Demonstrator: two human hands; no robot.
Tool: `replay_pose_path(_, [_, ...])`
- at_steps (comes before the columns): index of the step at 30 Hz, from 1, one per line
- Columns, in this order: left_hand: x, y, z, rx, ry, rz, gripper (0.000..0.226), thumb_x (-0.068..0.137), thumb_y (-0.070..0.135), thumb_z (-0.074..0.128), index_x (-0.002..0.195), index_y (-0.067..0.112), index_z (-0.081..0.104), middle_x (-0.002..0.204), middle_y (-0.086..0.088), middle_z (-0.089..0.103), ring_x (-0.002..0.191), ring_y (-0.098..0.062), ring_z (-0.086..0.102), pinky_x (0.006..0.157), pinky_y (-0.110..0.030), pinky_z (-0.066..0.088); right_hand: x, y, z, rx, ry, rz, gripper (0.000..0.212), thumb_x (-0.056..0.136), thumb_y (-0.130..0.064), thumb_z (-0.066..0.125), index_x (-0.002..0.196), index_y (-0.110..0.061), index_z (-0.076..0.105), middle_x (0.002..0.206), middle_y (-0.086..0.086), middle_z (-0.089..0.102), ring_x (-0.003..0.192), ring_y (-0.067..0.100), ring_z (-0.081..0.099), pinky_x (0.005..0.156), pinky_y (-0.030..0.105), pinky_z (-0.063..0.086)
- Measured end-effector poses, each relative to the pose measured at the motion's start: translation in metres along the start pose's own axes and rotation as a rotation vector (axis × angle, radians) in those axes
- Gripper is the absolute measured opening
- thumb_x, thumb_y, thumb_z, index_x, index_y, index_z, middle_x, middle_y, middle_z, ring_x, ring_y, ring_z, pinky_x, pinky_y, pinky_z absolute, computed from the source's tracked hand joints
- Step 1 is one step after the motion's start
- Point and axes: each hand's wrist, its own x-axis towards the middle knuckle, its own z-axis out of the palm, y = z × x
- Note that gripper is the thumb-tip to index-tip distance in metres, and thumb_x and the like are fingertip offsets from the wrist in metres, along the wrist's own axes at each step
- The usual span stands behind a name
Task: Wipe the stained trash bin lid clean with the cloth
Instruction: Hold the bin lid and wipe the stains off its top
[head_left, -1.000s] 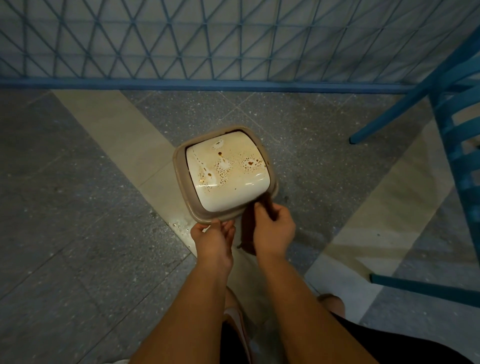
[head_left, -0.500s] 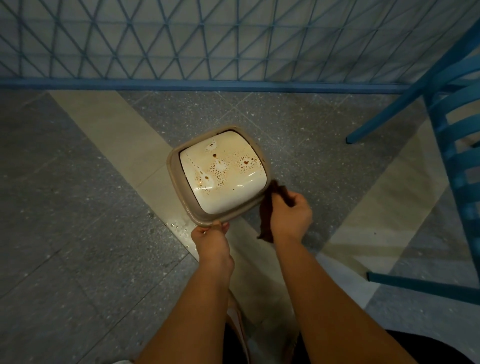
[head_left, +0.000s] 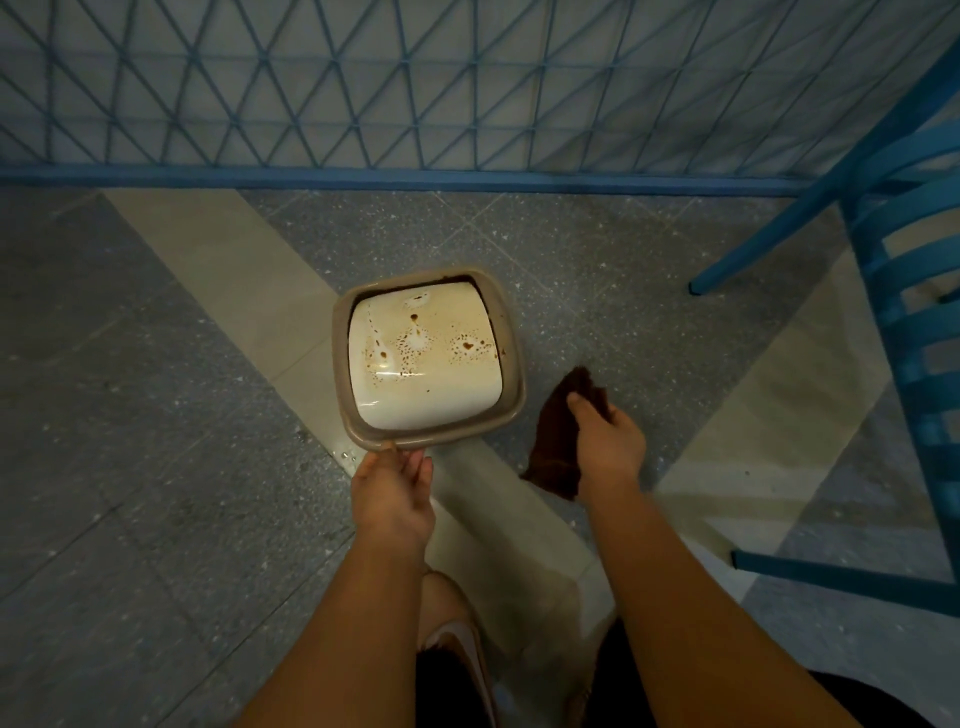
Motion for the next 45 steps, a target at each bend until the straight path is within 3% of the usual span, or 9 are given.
replay_pose_path(6, [-0.018, -0.027, 0.022, -0.005, -0.098, -0.053, 0.019, 0.098, 0.014, 0.050, 0.115, 0.009, 0.056, 0.097, -0.007, 0.063, 0.091, -0.016, 0.060, 0.105, -0.038, 0.043, -0.022, 0.031, 0.000, 0.031, -0.037, 0.052, 0.031, 0.086, -0.027, 0.067, 0.114, -0.016, 0.064, 0.101, 0.005, 0.066, 0.094, 0.026, 0.064, 0.087, 0.043, 0.054])
replay_pose_path(10, [-0.022, -0.027, 0.031, -0.028, -0.068, -0.027, 0.031, 0.098, 0.003, 0.045, 0.128, 0.001, 0.046, 0.088, -0.012, 0.058, 0.083, -0.020, 0.060, 0.100, -0.040, 0.046, -0.029, 0.038, -0.001, 0.019, -0.059, -0.018, 0.020, 0.086, -0.027, 0.067, 0.105, -0.021, 0.065, 0.100, 0.003, 0.068, 0.090, 0.022, 0.065, 0.079, 0.038, 0.055])
replay_pose_path(13, [-0.025, -0.027, 0.027, 0.009, -0.018, 0.003, 0.040, 0.097, 0.001, 0.046, 0.135, 0.010, 0.037, 0.091, -0.013, 0.058, 0.082, -0.022, 0.062, 0.097, -0.044, 0.049, -0.031, 0.039, -0.003, 0.038, -0.053, -0.065, 0.011, 0.086, -0.025, 0.067, 0.096, -0.026, 0.063, 0.094, -0.002, 0.067, 0.087, 0.018, 0.066, 0.073, 0.033, 0.054])
replay_pose_path(19, [-0.035, -0.035, 0.022, 0.160, 0.004, 0.043, 0.057, 0.086, -0.008, 0.051, 0.131, 0.020, 0.029, 0.092, -0.014, 0.061, 0.071, -0.021, 0.062, 0.072, -0.037, 0.054, -0.053, 0.054, 0.014, 0.012, -0.071, -0.182, 0.016, 0.084, -0.020, 0.068, 0.100, -0.019, 0.068, 0.092, -0.002, 0.072, 0.086, 0.015, 0.069, 0.081, 0.040, 0.057])
replay_pose_path(25, [-0.030, -0.035, 0.023, 0.157, -0.005, 0.098, 0.047, 0.089, -0.007, 0.052, 0.117, 0.023, 0.029, 0.106, -0.014, 0.055, 0.077, -0.018, 0.058, 0.081, -0.035, 0.055, -0.039, 0.032, 0.020, -0.072, -0.049, -0.373, 0.017, 0.086, -0.016, 0.065, 0.101, -0.023, 0.069, 0.090, -0.010, 0.069, 0.084, 0.003, 0.064, 0.075, 0.022, 0.053])
replay_pose_path(29, [-0.028, -0.038, 0.022, 0.164, 0.008, 0.102, 0.049, 0.089, -0.007, 0.050, 0.121, 0.024, 0.029, 0.098, -0.010, 0.056, 0.077, -0.018, 0.058, 0.077, -0.031, 0.055, -0.028, 0.028, 0.026, -0.195, -0.048, -0.402, 0.022, 0.088, -0.012, 0.060, 0.107, -0.019, 0.068, 0.094, -0.004, 0.068, 0.087, 0.010, 0.063, 0.079, 0.024, 0.050])
replay_pose_path(36, [-0.026, -0.039, 0.021, 0.171, 0.000, 0.100, 0.049, 0.089, -0.007, 0.050, 0.121, 0.023, 0.031, 0.107, -0.013, 0.057, 0.084, -0.020, 0.061, 0.079, -0.034, 0.054, -0.048, 0.055, 0.008, -0.239, -0.088, -0.348, 0.012, 0.089, -0.020, 0.063, 0.099, -0.017, 0.069, 0.080, -0.010, 0.066, 0.073, -0.001, 0.061, 0.063, 0.016, 0.049])
replay_pose_path(42, [-0.022, -0.037, 0.019, 0.189, 0.002, 0.106, 0.061, 0.088, -0.003, 0.057, 0.136, 0.021, 0.028, 0.119, -0.013, 0.054, 0.084, -0.019, 0.061, 0.079, -0.036, 0.055, -0.019, 0.007, 0.026, -0.379, -0.079, -0.408, 0.015, 0.092, -0.019, 0.056, 0.102, -0.020, 0.067, 0.072, -0.014, 0.057, 0.067, -0.006, 0.051, 0.056, 0.014, 0.038])
replay_pose_path(45, [-0.021, -0.039, 0.020, 0.186, 0.019, 0.107, 0.062, 0.087, -0.002, 0.058, 0.135, 0.023, 0.028, 0.117, -0.013, 0.056, 0.085, -0.019, 0.062, 0.075, -0.034, 0.055, -0.024, 0.017, 0.025, -0.356, -0.083, -0.457, 0.018, 0.091, -0.016, 0.056, 0.105, -0.017, 0.067, 0.084, -0.006, 0.064, 0.074, 0.002, 0.057, 0.063, 0.016, 0.044])
